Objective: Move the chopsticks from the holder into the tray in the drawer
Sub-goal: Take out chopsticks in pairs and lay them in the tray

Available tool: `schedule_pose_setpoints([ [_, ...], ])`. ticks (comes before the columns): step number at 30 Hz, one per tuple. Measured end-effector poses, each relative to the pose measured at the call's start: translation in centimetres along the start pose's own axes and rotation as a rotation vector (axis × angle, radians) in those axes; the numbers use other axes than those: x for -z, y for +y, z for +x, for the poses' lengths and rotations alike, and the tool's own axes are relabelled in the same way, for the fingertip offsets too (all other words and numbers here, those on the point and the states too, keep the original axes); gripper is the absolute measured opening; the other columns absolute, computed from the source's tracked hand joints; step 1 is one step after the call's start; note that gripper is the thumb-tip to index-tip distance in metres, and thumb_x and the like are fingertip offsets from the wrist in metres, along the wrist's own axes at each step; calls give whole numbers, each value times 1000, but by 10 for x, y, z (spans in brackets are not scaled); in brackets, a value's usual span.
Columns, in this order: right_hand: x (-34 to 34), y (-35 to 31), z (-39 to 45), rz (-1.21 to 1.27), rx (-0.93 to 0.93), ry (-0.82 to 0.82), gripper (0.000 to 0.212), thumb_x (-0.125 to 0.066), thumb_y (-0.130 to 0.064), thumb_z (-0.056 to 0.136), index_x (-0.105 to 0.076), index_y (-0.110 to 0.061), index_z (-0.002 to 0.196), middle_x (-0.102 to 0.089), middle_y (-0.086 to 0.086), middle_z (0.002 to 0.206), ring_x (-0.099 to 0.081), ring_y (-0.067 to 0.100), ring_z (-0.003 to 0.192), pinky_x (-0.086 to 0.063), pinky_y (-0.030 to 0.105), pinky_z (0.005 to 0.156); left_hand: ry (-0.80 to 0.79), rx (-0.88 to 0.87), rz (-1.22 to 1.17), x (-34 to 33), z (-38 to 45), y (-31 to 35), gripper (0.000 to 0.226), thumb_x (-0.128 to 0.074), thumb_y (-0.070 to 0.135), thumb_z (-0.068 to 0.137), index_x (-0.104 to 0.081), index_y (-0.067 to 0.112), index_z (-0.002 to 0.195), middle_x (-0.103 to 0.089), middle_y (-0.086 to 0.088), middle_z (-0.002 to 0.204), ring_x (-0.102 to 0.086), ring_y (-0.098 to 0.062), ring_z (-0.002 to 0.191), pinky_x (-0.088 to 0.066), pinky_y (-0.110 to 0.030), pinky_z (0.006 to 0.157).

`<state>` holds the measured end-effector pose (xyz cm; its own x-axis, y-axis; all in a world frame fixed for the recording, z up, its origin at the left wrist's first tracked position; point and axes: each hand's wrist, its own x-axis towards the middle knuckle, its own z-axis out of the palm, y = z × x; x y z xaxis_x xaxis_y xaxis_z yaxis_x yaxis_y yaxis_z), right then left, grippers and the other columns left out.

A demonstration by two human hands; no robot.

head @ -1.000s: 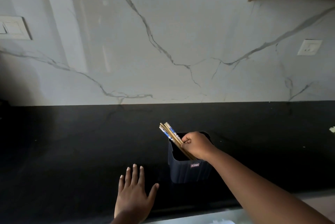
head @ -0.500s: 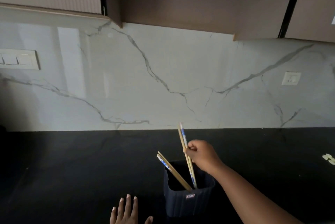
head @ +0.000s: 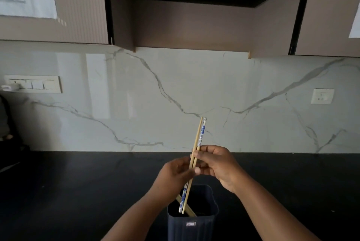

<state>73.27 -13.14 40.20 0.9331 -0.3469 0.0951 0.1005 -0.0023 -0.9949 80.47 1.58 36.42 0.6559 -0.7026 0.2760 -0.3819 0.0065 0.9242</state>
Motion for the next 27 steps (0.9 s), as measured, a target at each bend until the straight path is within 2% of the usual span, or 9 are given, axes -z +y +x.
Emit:
schedule_pose_setpoints([
  [2, 5, -2, -3, 5, 1, 12, 8, -68, -12, 87, -74, -6, 89, -75, 19, 89, -73, 31, 78, -60, 36, 68, 29, 27, -30, -8, 2, 8, 17, -66, 18, 89, -76, 32, 93, -76, 2, 83, -70, -8, 77, -56, -23, 73],
  [4, 11, -4, -7, -14, -10, 3, 9, -68, -12, 88, -72, -5, 92, -75, 19, 89, -73, 33, 82, -61, 40, 73, 44, 100, -79, -12, 3, 9, 20, -64, 8, 90, -78, 22, 91, -70, -2, 69, -64, -13, 62, -56, -27, 66],
  [8, 22, -17, -14, -163, 101, 109, 9, -68, -12, 87, -73, -17, 93, -75, 6, 89, -72, 21, 81, -60, 28, 69, 77, 224, -215, -14, 9, 11, 15, -62, 2, 90, -71, 6, 100, -72, -8, 73, -71, -20, 68, -57, -27, 63],
  [10, 28, -31, -21, -282, 346, 193, 17, -69, -10, 86, -73, -24, 95, -75, -4, 92, -70, 10, 88, -57, 21, 76, 66, 283, -297, -12, 11, 13, 13, -62, 4, 90, -68, 6, 102, -75, -9, 82, -73, -20, 73, -56, -25, 61],
  [12, 33, -43, -30, -552, 701, 173, 26, -70, -4, 84, -74, -24, 100, -73, -12, 101, -67, 1, 97, -52, 15, 86, 28, 311, -373, -6, 12, 18, 12, -62, 7, 90, -70, 8, 100, -76, -11, 89, -74, -22, 77, -57, -27, 62],
  [14, 35, -45, -37, -963, 1029, 108, 33, -74, 6, 77, -76, -19, 98, -74, -4, 105, -66, 10, 106, -51, 24, 92, -12, 306, -460, -2, 14, 22, 15, -60, 7, 91, -74, 8, 94, -75, -15, 93, -73, -23, 79, -57, -28, 63],
  [16, 33, -40, -40, -1236, 1193, 37, 37, -79, 7, 67, -77, -18, 94, -74, 4, 104, -67, 22, 107, -51, 35, 91, -73, 292, -562, 1, 15, 26, 18, -59, 8, 88, -75, 5, 97, -74, -17, 93, -72, -23, 80, -58, -29, 65],
  [20, 30, -16, -40, -1368, 1208, -109, 31, -80, -1, 69, -77, -19, 94, -73, 7, 108, -67, 26, 106, -57, 39, 86, -184, 276, -655, 4, 15, 31, 22, -57, 6, 91, -71, 2, 107, -72, -18, 97, -71, -22, 81, -59, -29, 66],
  [27, 20, 7, -35, -1325, 1155, -101, 23, -67, -12, 76, -77, -18, 96, -71, 6, 103, -68, 20, 98, -57, 27, 81, -206, 357, -700, 4, 13, 18, 30, -60, 6, 82, -69, -2, 109, -69, -20, 97, -66, -23, 75, -60, -29, 65],
])
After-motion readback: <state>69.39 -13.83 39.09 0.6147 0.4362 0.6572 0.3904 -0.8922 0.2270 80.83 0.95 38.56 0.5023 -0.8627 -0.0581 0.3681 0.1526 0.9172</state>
